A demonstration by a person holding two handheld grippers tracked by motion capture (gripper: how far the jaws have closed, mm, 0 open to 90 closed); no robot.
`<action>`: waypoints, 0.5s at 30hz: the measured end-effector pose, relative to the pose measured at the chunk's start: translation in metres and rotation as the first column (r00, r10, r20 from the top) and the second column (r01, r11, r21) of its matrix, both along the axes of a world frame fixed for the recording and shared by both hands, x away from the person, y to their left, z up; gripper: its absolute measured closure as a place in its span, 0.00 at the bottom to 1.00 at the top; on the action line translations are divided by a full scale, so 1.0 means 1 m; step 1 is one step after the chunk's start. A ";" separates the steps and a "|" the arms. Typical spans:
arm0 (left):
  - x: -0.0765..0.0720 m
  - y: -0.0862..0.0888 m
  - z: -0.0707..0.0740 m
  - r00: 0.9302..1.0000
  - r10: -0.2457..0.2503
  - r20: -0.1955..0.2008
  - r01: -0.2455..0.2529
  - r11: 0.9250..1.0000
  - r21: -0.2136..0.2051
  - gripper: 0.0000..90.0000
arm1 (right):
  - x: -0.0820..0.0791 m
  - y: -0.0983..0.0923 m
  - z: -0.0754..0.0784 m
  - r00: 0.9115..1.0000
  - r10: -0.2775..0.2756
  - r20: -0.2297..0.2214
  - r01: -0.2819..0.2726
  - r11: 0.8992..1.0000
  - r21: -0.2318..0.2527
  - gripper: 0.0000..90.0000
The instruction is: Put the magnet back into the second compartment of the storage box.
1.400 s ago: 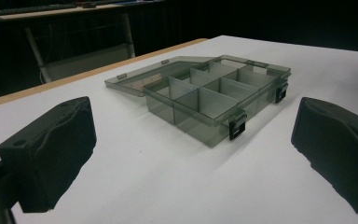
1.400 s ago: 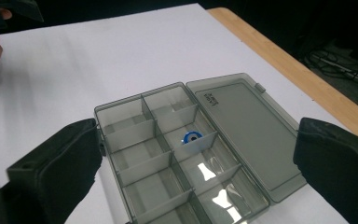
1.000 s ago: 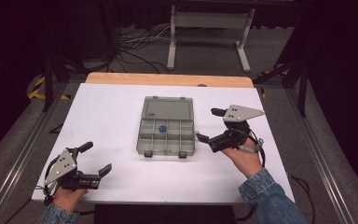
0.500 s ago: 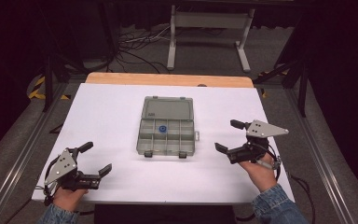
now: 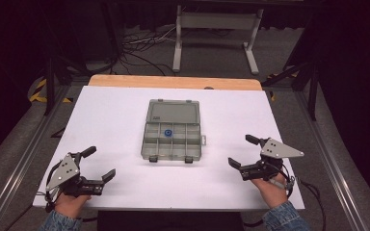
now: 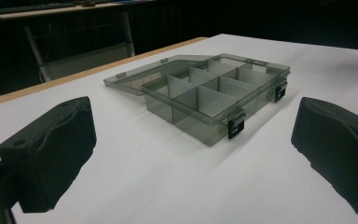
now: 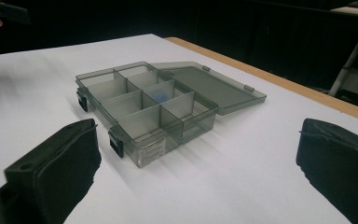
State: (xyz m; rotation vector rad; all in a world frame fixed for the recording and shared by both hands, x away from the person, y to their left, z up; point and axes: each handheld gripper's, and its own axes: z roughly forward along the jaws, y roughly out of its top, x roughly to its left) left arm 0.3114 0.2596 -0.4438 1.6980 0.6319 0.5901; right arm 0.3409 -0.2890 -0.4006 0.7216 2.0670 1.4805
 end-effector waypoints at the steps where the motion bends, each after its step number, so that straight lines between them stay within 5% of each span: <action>1: 0.000 0.000 0.000 1.000 0.000 0.000 0.000 1.000 0.000 0.01 | -0.001 0.000 -0.002 1.000 0.000 -0.001 0.000 1.000 0.006 0.00; 15: 0.000 0.000 0.000 1.000 -0.005 -0.002 0.005 1.000 0.002 0.01 | -0.005 -0.007 -0.035 1.000 -0.016 -0.005 0.016 1.000 0.021 0.00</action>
